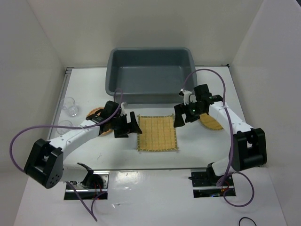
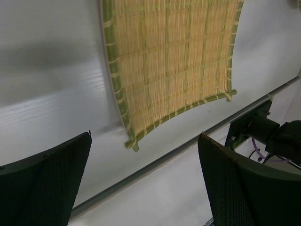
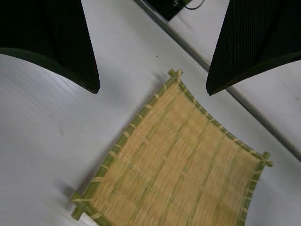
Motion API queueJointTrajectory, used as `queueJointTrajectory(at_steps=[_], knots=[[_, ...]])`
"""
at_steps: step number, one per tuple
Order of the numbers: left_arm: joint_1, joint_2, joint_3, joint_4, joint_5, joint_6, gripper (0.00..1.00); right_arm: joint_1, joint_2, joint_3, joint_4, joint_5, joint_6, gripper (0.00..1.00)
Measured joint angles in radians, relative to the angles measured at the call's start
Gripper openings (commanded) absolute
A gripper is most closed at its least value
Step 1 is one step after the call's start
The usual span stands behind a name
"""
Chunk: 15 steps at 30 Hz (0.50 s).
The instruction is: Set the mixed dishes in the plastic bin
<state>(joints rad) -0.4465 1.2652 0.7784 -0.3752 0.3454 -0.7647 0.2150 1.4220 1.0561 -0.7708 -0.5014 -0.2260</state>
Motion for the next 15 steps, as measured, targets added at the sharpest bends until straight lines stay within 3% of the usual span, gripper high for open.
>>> queueJointTrajectory(at_steps=[5, 15], knots=[[-0.045, 0.104, -0.029, 0.142, 0.011, -0.076, 1.0, -0.013, 0.062, -0.056, 0.073, -0.11, 0.131, 0.98], [-0.048, 0.165, -0.144, 0.313, 0.021, -0.162, 1.0, -0.013, 0.128, -0.137, 0.213, -0.145, 0.32, 0.98]])
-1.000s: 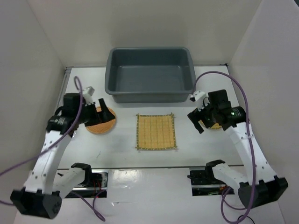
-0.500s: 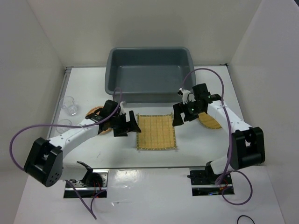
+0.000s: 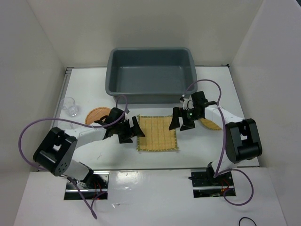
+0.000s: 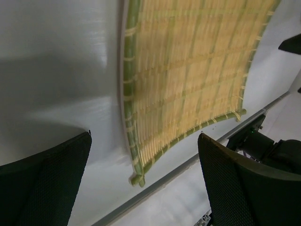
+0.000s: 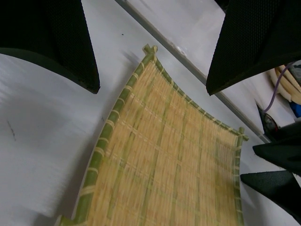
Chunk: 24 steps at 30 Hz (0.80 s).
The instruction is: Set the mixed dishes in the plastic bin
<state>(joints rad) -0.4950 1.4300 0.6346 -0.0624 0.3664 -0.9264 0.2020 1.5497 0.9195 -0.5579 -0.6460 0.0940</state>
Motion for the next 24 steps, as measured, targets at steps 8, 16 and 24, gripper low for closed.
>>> queueJointTrajectory(at_steps=[8, 16, 24], knots=[[-0.007, 0.133, 0.029, 0.145, 0.086, -0.043, 1.0, 0.0, 0.016, -0.092, 0.053, -0.003, 0.057, 0.98], [-0.012, 0.221, 0.066, 0.24, 0.165, -0.053, 0.98, -0.002, 0.108, -0.091, 0.112, -0.13, 0.069, 0.98], [-0.116, 0.318, 0.158, 0.275, 0.172, -0.074, 0.94, 0.008, 0.155, -0.088, 0.11, -0.196, -0.016, 0.49]])
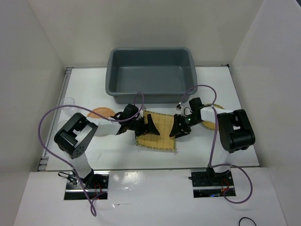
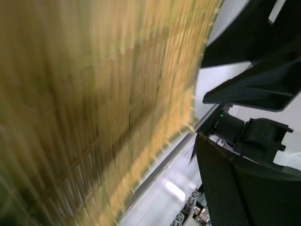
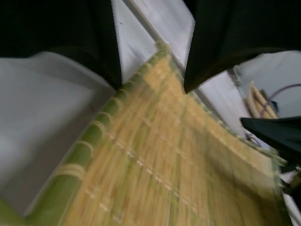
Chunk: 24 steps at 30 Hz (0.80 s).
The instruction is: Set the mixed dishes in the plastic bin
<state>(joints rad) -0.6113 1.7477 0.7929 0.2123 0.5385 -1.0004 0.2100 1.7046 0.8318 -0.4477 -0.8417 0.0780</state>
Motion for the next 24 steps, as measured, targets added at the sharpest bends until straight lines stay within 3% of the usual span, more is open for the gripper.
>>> queueJointTrajectory(at_steps=[2, 4, 8, 9, 11, 12, 13, 16, 24], knots=[[-0.008, 0.011, 0.013, -0.008, -0.006, -0.005, 0.93, -0.008, -0.005, -0.001, -0.027, 0.033, -0.026, 0.42], [-0.012, 0.027, 0.032, -0.011, -0.003, -0.009, 0.91, -0.012, -0.019, -0.003, -0.049, 0.061, -0.046, 0.27], [-0.02, 0.047, 0.061, -0.028, -0.022, -0.022, 0.77, -0.023, -0.079, -0.016, -0.122, 0.109, -0.054, 0.07], [-0.021, 0.048, 0.063, -0.027, -0.022, -0.018, 0.64, -0.024, -0.093, -0.021, -0.137, 0.113, -0.047, 0.07], [-0.029, 0.051, 0.066, -0.013, -0.024, -0.019, 0.56, -0.026, -0.121, -0.023, -0.157, 0.05, -0.046, 0.07], [-0.049, 0.064, 0.071, 0.006, -0.019, -0.024, 0.32, -0.006, -0.135, -0.015, -0.139, -0.01, -0.045, 0.07], [-0.076, 0.072, 0.074, 0.024, -0.012, -0.023, 0.2, 0.008, -0.153, -0.005, -0.124, -0.062, -0.046, 0.07], [-0.145, 0.074, 0.073, 0.024, 0.01, -0.017, 0.0, 0.016, -0.204, 0.016, -0.096, -0.177, -0.05, 0.07], [-0.15, 0.009, 0.053, -0.076, 0.002, 0.0, 0.0, -0.144, -0.234, 0.022, -0.088, -0.369, -0.05, 0.17]])
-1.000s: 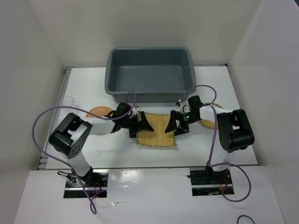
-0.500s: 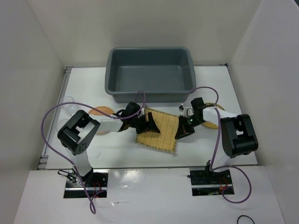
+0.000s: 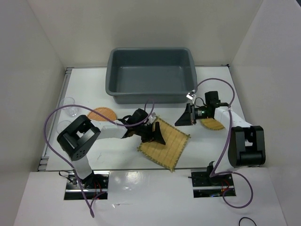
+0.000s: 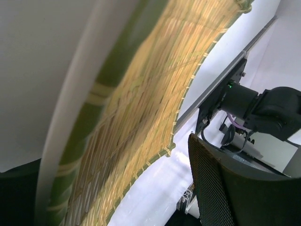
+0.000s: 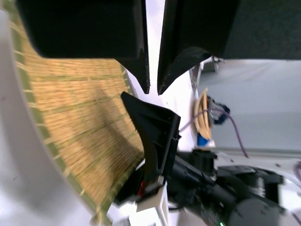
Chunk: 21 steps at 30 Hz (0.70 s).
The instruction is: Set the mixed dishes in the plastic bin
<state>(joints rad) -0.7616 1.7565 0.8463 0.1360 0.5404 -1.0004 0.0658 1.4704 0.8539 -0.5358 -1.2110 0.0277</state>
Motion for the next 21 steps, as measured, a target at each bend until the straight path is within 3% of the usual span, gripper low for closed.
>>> queueJointTrajectory(at_steps=[5, 12, 15, 21], knots=[[0.003, -0.036, 0.027, -0.057, 0.038, 0.002, 0.0, -0.151, 0.0, 0.061, -0.036, -0.111, -0.028, 0.2], [0.024, -0.068, 0.18, -0.092, 0.114, -0.029, 0.0, -0.197, -0.056, 0.055, -0.063, -0.158, -0.057, 0.59], [0.076, -0.108, 0.226, -0.093, 0.144, -0.062, 0.0, -0.234, -0.123, 0.053, -0.056, -0.191, -0.059, 0.68], [0.194, -0.131, 0.276, -0.092, 0.198, -0.131, 0.0, -0.333, -0.156, 0.052, -0.036, -0.24, -0.035, 0.71]])
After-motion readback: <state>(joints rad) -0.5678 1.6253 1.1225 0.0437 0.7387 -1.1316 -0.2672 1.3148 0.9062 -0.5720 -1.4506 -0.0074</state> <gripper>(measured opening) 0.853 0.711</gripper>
